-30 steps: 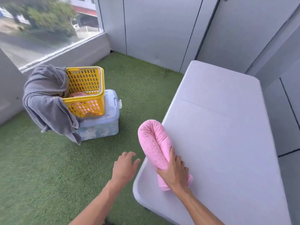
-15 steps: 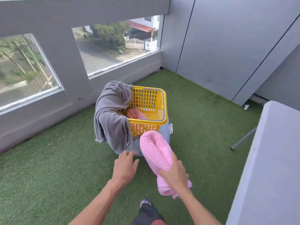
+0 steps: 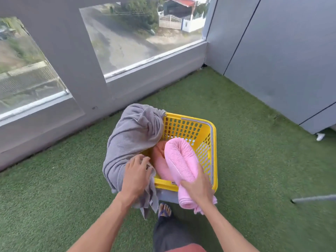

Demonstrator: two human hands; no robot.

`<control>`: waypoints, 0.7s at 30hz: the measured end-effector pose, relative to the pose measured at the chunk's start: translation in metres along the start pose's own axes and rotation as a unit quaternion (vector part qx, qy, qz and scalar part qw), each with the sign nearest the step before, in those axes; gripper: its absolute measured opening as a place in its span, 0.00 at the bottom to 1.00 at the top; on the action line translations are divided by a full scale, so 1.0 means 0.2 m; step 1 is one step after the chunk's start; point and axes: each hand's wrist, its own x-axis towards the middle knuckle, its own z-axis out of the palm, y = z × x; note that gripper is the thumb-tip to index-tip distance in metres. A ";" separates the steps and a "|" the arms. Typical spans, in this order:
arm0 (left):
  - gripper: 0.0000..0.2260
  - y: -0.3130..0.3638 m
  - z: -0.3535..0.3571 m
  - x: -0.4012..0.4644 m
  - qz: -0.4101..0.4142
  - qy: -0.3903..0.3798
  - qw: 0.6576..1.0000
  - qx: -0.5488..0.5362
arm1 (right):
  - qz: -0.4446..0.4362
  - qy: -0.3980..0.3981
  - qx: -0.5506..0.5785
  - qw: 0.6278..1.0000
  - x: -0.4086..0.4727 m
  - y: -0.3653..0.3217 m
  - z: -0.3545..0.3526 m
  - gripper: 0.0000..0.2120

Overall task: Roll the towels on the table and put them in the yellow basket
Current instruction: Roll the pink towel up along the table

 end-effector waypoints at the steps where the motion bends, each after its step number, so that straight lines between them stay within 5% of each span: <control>1: 0.19 -0.05 0.03 0.10 -0.007 -0.001 1.000 0.014 | 0.010 -0.008 -0.002 1.000 0.11 -0.03 0.03 0.49; 9: 0.27 -0.54 0.28 0.41 -0.044 -0.071 0.993 0.087 | 0.122 -0.042 -0.022 0.991 0.69 -0.11 0.37 0.44; 16: 0.27 -0.60 0.35 0.42 -0.053 -0.032 0.993 0.100 | 0.191 -0.004 0.006 0.982 0.90 -0.13 0.71 0.42; 21: 0.26 -0.61 0.34 0.42 -0.053 -0.027 0.993 0.098 | 0.143 -0.172 -0.051 0.973 0.85 -0.08 0.93 0.47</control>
